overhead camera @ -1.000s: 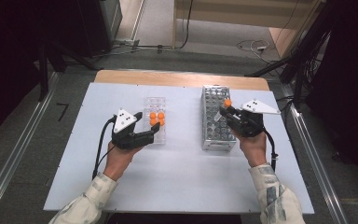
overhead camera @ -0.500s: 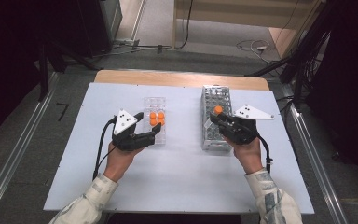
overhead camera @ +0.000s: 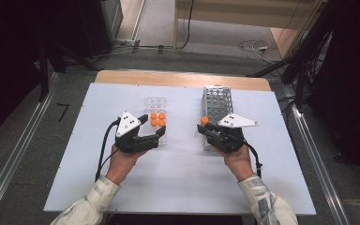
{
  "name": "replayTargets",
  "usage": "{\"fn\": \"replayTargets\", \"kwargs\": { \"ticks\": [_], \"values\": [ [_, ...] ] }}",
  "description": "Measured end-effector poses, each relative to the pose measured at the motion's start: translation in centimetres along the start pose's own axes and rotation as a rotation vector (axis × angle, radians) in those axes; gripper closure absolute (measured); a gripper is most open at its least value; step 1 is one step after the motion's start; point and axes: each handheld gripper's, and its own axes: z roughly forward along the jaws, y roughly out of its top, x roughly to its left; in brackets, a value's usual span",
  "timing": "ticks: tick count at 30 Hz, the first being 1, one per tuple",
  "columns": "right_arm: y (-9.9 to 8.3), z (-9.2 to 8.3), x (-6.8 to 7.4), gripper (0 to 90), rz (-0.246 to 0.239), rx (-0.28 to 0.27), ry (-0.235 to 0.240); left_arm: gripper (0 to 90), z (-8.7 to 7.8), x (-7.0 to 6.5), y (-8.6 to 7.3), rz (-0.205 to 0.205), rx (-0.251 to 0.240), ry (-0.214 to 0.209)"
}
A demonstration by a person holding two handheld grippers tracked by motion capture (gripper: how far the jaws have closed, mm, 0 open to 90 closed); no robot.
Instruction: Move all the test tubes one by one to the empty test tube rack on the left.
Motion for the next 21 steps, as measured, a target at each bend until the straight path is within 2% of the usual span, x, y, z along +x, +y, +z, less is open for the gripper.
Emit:
{"fn": "replayTargets", "kwargs": {
  "ticks": [21],
  "values": [
    [-1.2, 2.9, 3.7, 72.2, -0.068, 0.083, 0.081, 26.9, 0.3, -2.7, -0.1, 0.041, 0.016, -0.115]
  ]
}}
